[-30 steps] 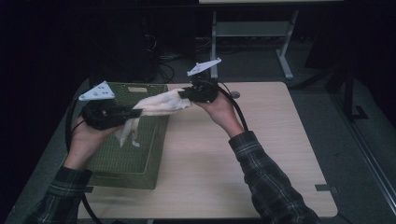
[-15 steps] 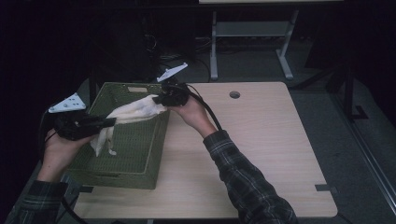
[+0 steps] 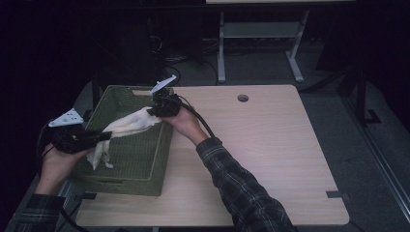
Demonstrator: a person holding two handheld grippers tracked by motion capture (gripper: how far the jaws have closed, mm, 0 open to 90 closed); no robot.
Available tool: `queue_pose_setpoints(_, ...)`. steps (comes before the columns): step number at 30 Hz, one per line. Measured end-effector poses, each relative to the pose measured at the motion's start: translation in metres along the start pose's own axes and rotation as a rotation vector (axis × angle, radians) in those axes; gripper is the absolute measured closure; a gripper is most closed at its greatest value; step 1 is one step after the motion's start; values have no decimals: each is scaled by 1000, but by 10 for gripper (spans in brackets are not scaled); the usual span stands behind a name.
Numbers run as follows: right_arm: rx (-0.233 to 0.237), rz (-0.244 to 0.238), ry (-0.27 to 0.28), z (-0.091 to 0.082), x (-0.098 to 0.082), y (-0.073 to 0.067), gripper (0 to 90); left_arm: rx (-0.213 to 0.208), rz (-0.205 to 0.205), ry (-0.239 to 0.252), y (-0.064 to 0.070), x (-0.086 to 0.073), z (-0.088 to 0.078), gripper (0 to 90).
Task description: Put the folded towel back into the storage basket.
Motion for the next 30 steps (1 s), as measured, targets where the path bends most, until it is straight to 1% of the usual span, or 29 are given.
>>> queue_pose_setpoints(2, 0, 13, -5, 5, -1, 1, 801, -2, 1, -7, -2, -5, 4, 770)
queue_pose_setpoints(3, -5, 0, -12, 8, -2, 3, 801, -2, -1, -14, -2, -7, 6, 769)
queue_pose_setpoints(9, -1, 13, -44, 22, -6, 6, 800, -3, -9, -34, -4, -17, 12, 769)
queue_pose_setpoints(11, 0, 11, -51, 26, -7, 7, 800, -2, -5, -47, -6, -20, 14, 767)
queue_pose_setpoints(12, 2, 19, -53, 28, -8, 6, 800, -2, -8, -49, -6, -22, 15, 767)
queue_pose_setpoints(13, 2, 10, -57, 29, -8, 7, 800, -2, -1, -59, -7, -23, 16, 767)
queue_pose_setpoints(14, 0, 14, -59, 31, -8, 7, 800, -4, -6, -67, -7, -24, 17, 766)
queue_pose_setpoints(15, 1, 8, -63, 32, -9, 8, 801, 1, 3, -64, -7, -23, 17, 765)
queue_pose_setpoints(16, 8, 22, -59, 33, -8, 8, 800, 1, 4, -66, -7, -23, 17, 765)
queue_pose_setpoints(20, 2, 11, -64, 33, -7, 9, 801, 5, 11, -80, -7, -23, 19, 746)
queue_pose_setpoints(22, 0, 13, -67, 33, -7, 8, 802, 18, 11, -73, -8, -23, 20, 685)
queue_pose_setpoints(23, -3, 12, -68, 33, -7, 9, 802, 19, 2, -69, -8, -23, 20, 646)
queue_pose_setpoints(25, 0, 9, -69, 33, -6, 9, 803, 30, 3, -77, -8, -23, 21, 579)
queue_pose_setpoints(26, 3, 15, -68, 33, -6, 9, 803, 33, 3, -82, -8, -23, 22, 553)
queue_pose_setpoints(27, 2, 8, -72, 34, -6, 9, 803, 36, 2, -81, -8, -22, 22, 530)
queue_pose_setpoints(29, -8, 8, -80, 34, -5, 9, 803, 34, -7, -76, -8, -22, 23, 488)
queue_pose_setpoints(30, -13, 10, -84, 34, -5, 9, 803, 35, -5, -74, -7, -21, 23, 473)
Point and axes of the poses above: each handheld gripper's, and its own axes: z roughly forward along the jaws, x roughly out of its top, y roughly to its right, the point moved 2 cm from there along z, roughly forward along the jaws, and after that the axes turned 14 degrees about x, right-handed, at the moved point
